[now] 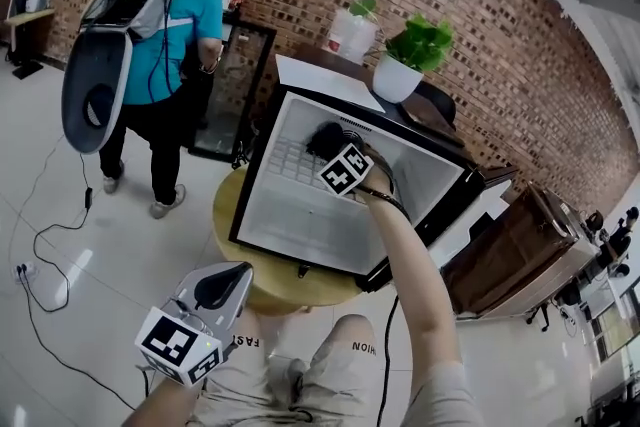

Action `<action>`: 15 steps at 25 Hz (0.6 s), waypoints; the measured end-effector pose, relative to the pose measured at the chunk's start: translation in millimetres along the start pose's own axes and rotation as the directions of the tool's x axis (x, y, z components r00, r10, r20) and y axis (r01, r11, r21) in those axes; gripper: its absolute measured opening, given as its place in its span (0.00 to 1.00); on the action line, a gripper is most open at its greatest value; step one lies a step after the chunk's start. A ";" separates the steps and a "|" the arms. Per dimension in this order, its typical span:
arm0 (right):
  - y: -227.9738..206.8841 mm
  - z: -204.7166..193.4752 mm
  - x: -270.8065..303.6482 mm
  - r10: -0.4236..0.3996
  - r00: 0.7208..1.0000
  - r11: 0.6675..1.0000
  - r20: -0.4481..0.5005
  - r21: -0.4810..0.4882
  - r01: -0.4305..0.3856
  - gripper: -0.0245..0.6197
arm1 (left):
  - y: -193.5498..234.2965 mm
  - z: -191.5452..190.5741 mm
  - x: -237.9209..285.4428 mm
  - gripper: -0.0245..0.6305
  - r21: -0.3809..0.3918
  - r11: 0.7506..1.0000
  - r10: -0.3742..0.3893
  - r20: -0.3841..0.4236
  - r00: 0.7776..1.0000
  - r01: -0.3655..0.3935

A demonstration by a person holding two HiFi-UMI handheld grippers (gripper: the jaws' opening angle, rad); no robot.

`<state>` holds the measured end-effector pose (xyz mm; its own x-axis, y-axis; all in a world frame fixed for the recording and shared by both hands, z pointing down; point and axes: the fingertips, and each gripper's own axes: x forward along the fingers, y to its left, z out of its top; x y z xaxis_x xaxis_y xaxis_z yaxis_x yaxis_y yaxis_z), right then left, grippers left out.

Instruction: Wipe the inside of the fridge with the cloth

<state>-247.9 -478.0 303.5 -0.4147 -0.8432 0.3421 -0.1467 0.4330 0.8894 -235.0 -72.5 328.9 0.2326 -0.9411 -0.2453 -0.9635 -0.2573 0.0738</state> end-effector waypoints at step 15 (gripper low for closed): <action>-33.6 -91.5 -26.6 -0.095 0.979 0.987 -0.181 0.107 0.116 0.12 | -13.0 -1.0 1.0 0.04 0.010 1.000 -0.013 -0.016 1.000 0.013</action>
<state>-149.7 -499.2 292.2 -0.2294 -0.9243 0.3049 -0.2890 0.3638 0.8855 -222.1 -70.4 328.6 0.2470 -0.9411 -0.2310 -0.9617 -0.2672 0.0605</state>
